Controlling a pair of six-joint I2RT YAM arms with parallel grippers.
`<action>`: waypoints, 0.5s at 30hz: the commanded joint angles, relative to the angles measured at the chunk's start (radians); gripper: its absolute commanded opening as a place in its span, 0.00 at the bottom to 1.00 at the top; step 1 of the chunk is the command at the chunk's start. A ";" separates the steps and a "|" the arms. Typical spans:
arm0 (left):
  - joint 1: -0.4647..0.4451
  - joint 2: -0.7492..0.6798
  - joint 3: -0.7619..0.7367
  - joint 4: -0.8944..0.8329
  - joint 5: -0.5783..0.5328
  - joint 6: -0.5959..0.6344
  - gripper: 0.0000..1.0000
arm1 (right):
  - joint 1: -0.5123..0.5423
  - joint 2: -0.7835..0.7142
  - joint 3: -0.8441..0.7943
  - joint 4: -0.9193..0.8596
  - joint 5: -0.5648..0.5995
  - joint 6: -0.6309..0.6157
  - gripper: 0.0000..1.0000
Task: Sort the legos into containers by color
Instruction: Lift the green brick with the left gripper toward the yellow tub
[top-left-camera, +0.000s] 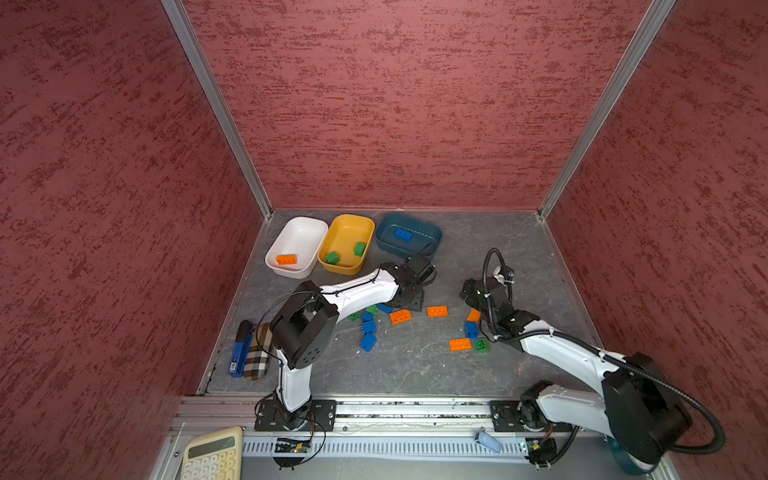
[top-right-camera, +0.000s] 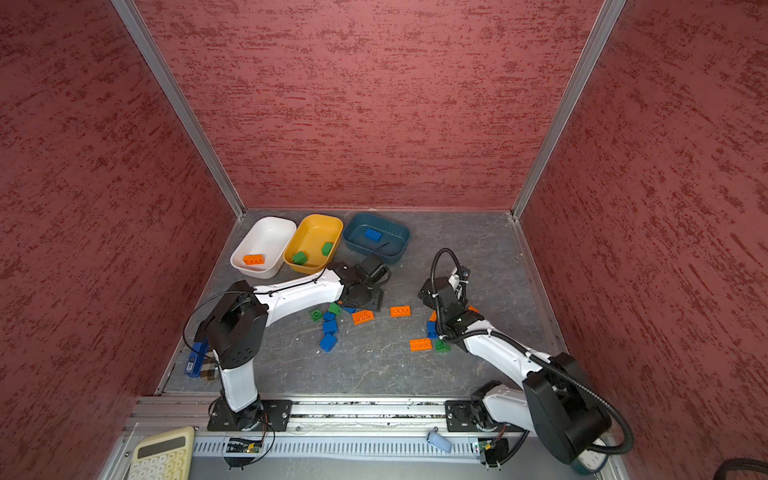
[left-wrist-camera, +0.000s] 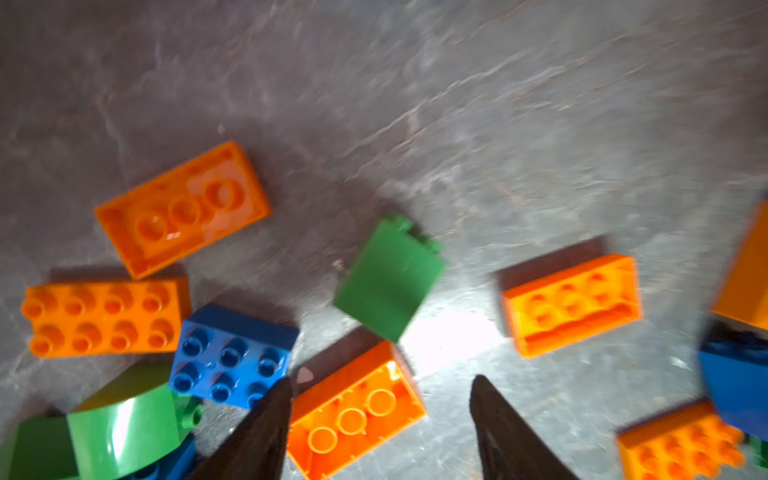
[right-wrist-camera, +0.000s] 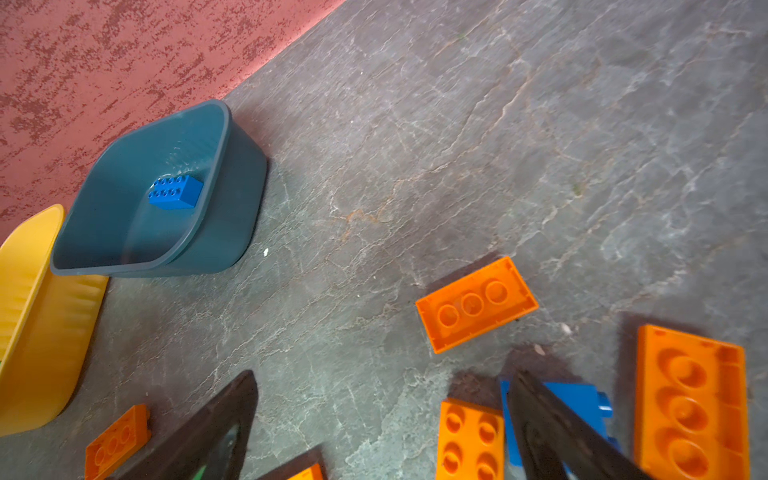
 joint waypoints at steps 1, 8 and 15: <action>0.001 0.031 0.060 0.023 0.005 0.015 0.73 | -0.004 0.008 0.035 0.029 -0.019 -0.004 0.94; 0.032 0.153 0.140 -0.004 -0.019 0.008 0.71 | -0.005 -0.016 0.026 0.012 -0.003 -0.008 0.94; 0.063 0.199 0.132 0.021 0.071 0.082 0.71 | -0.004 -0.027 0.021 0.005 0.010 -0.010 0.94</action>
